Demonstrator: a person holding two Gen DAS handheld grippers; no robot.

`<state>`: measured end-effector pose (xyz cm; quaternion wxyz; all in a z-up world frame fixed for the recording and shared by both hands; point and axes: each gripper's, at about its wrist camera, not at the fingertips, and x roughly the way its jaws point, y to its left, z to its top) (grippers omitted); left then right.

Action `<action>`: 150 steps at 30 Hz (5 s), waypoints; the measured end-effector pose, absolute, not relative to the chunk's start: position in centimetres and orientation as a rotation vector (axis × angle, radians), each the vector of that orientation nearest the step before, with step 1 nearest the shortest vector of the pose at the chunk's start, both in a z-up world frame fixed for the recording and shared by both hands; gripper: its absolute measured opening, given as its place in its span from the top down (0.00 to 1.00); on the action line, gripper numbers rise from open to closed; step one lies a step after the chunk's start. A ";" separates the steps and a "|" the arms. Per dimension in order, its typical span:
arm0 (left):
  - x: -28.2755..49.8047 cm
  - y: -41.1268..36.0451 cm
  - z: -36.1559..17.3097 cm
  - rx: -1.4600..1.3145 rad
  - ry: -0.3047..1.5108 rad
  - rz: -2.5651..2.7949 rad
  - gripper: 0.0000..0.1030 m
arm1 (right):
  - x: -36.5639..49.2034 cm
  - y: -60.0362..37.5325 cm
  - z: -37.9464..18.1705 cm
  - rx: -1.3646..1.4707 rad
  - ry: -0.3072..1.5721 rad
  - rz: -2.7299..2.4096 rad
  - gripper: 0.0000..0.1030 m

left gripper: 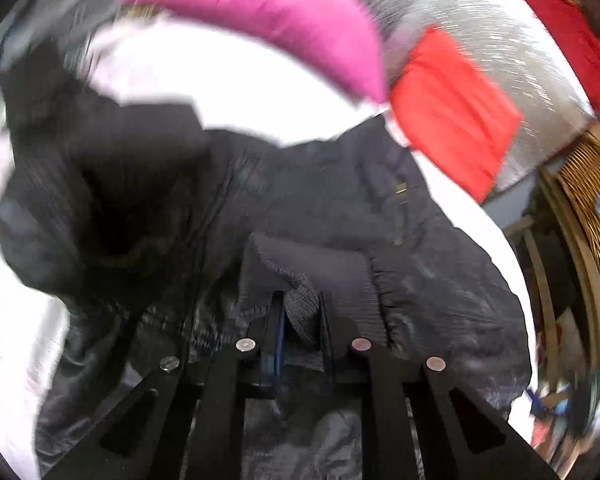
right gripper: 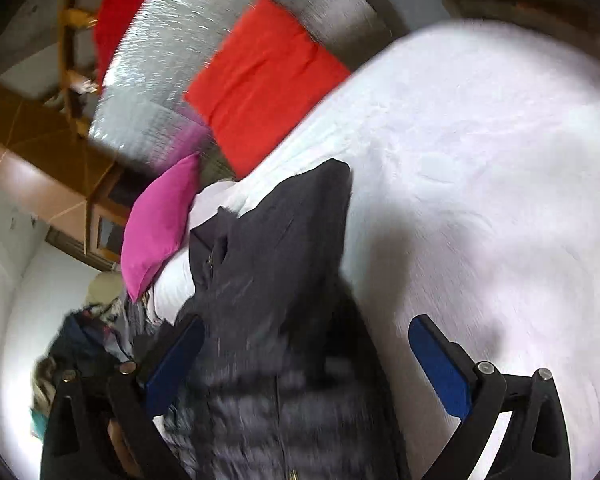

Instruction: Fold large clothes

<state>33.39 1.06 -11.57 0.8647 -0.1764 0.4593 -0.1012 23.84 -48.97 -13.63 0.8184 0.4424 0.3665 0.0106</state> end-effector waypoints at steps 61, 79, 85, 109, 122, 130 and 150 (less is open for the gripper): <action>33.2 0.3 -15.4 -0.167 0.954 -0.159 0.80 | 25.4 -43.5 -15.4 0.636 1.014 0.044 0.67; 31.2 1.6 -12.2 -0.165 0.809 -0.143 0.26 | 27.7 -46.0 -15.2 0.720 0.955 0.051 0.39; 34.1 -0.5 -16.3 -0.067 0.991 -0.114 0.25 | 27.7 -43.4 -14.3 0.504 0.981 -0.080 0.66; 28.8 4.8 -10.3 -0.198 0.871 -0.109 0.20 | 26.5 -35.7 -8.2 0.473 0.873 0.063 0.20; 34.4 -1.2 -16.6 -0.032 1.009 -0.067 0.20 | 30.8 -34.8 -11.6 0.543 0.958 0.039 0.20; 34.0 0.1 -15.2 -0.093 1.018 -0.081 0.18 | 33.8 -35.8 -14.0 0.558 1.008 -0.048 0.19; 22.6 19.1 -10.7 -0.497 0.885 0.060 0.15 | 15.5 -25.1 -11.0 0.443 0.876 0.155 0.05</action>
